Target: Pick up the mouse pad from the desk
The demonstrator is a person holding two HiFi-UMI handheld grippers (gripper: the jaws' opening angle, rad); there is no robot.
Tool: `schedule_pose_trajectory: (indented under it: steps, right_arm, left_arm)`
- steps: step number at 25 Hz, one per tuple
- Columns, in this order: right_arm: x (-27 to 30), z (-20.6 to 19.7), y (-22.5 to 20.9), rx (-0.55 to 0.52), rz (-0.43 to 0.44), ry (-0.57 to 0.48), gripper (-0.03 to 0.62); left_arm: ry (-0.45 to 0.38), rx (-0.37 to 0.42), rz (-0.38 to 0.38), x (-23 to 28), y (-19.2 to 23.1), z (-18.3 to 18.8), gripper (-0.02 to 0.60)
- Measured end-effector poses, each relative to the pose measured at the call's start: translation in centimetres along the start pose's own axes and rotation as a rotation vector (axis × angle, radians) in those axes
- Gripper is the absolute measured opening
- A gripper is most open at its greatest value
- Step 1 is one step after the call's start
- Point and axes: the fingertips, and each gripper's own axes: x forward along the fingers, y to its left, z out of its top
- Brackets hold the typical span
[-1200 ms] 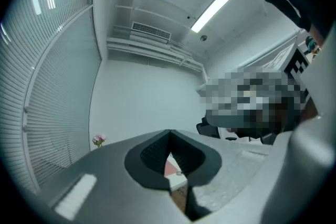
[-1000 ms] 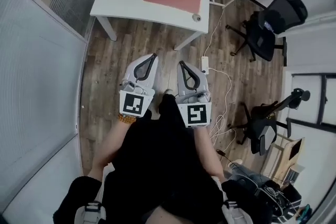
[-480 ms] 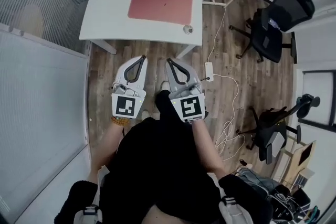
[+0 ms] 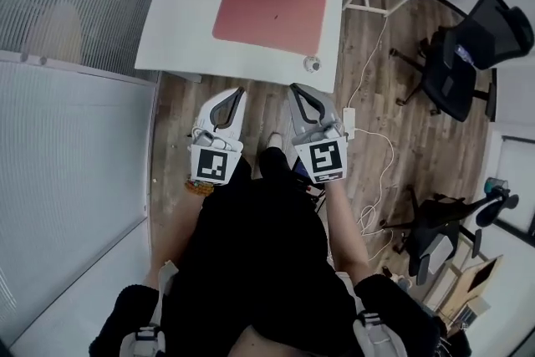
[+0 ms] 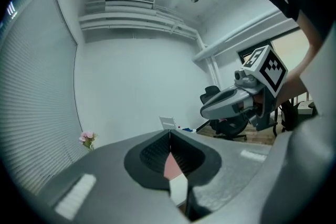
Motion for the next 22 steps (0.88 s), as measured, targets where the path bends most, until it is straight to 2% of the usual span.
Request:
schedule_pose_trajectory:
  steps: [7,10,14,17,22]
  right_arm:
    - [5.7,-1.6,-1.9,-0.025,0.045,0.089,0.025]
    - [8.6,-2.0,-3.2,-0.065,0.033,0.129,0.025]
    - [12.7,-3.0,-5.0,-0.172,0.023,0.243,0.025]
    - [15.4,-4.5,-6.4,-0.212,0.028,0.337,0.026]
    - [19.4,-7.0,-8.5,-0.259,0.014,0.46,0.032]
  left_arm:
    - [0.03,-0.036,0.023,4.0,5.2,-3.2,0.0]
    - [0.036,-0.07,-0.006,6.6,7.1,-5.5,0.003]
    - [0.055,-0.066,-0.089,10.6,9.6,-8.3,0.019]
    - [0.06,-0.062,-0.149,13.6,11.6,-10.1,0.027]
    - [0.098,0.047,-0.321,17.5,12.4,-14.2,0.048]
